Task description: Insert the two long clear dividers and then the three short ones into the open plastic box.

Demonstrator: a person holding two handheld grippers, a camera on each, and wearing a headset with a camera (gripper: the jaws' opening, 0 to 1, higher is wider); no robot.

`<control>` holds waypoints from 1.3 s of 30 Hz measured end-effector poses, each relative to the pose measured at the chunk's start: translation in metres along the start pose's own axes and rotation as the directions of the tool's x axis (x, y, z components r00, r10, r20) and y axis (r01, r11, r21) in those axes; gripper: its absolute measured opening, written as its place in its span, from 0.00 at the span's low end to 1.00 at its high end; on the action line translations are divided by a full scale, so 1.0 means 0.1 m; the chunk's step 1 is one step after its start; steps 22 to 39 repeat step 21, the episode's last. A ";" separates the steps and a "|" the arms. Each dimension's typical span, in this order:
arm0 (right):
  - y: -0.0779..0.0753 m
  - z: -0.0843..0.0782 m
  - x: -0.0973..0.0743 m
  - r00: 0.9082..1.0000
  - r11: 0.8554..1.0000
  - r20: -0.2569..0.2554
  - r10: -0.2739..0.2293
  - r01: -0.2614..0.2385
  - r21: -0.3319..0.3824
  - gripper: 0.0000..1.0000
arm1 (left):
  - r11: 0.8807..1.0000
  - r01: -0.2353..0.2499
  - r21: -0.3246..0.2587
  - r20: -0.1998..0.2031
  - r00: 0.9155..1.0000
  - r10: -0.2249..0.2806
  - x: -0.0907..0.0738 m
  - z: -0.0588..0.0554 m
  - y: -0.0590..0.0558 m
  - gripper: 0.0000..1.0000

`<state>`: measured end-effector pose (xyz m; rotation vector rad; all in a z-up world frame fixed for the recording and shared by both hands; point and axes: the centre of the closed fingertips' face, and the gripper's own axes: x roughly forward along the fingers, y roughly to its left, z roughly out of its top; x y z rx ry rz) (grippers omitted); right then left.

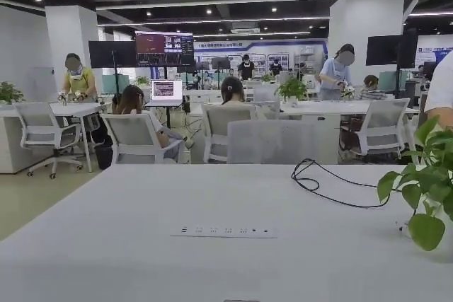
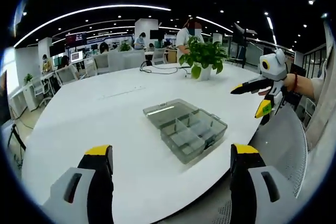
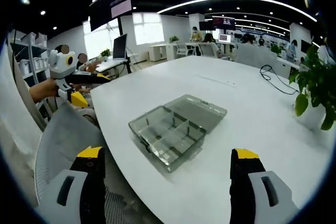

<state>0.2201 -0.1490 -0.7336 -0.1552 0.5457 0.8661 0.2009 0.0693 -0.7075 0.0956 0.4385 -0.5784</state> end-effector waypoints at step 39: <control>0.02 -0.04 0.00 0.999 0.999 0.003 -0.035 0.035 0.033 1.00 | 0.999 -0.028 -0.033 0.024 0.999 0.028 0.00 0.01 0.05 1.00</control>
